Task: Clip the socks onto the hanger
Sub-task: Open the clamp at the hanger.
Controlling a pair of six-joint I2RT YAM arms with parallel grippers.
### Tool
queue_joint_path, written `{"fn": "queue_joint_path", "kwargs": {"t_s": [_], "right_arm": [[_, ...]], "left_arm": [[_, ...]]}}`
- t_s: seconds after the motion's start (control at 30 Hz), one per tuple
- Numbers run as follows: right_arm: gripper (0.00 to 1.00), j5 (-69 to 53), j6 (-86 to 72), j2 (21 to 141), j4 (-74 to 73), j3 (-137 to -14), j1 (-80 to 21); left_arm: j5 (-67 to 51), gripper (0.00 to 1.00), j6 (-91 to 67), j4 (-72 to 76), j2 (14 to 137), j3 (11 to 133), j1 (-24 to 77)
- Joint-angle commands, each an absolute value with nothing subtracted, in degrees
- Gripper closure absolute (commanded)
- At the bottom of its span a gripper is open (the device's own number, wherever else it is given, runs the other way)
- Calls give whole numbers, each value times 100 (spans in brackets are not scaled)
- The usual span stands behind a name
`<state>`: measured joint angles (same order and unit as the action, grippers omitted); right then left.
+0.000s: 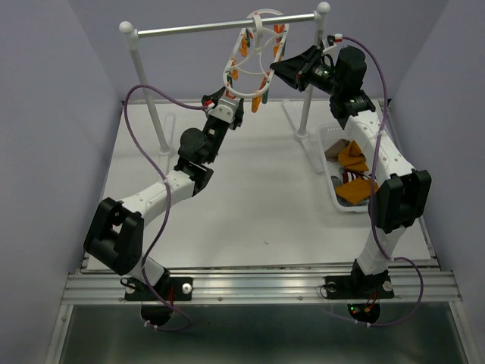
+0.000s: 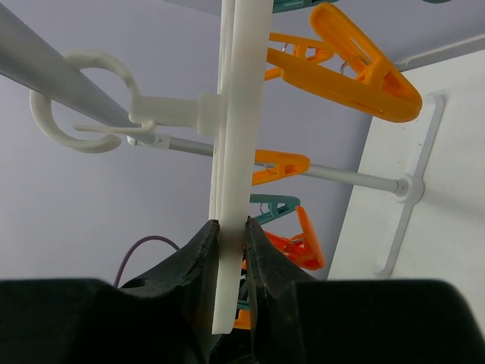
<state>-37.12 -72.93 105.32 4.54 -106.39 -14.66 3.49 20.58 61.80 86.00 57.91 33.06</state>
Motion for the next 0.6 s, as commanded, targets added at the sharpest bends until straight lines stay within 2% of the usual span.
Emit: {"fn": "queue_joint_path", "kwargs": {"t_s": [0.0,0.27,0.3,0.33,0.37,0.57], "right_arm": [[76,-4166,-7198,10248,712,-10714,-1503],[76,-4201,-7181,10248,712,-10705,-1503],[76,-4201,-7172,10248,712,-10705,-1503],[76,-4192,-7172,10239,712,-10705,-1503],[76,-4192,-7172,10239,712,-10696,-1503],[76,-4201,-7163,10248,729,-10661,-1503]], "left_arm": [[351,35,1951,6486,8341,6021,3296],[474,40,1934,6442,8288,6055,3287],[509,42,1934,6434,8297,6073,3287],[518,48,1934,6425,8297,6091,3287],[545,49,1916,6425,8297,6091,3287],[624,50,1837,6337,8297,6196,3287]]}}
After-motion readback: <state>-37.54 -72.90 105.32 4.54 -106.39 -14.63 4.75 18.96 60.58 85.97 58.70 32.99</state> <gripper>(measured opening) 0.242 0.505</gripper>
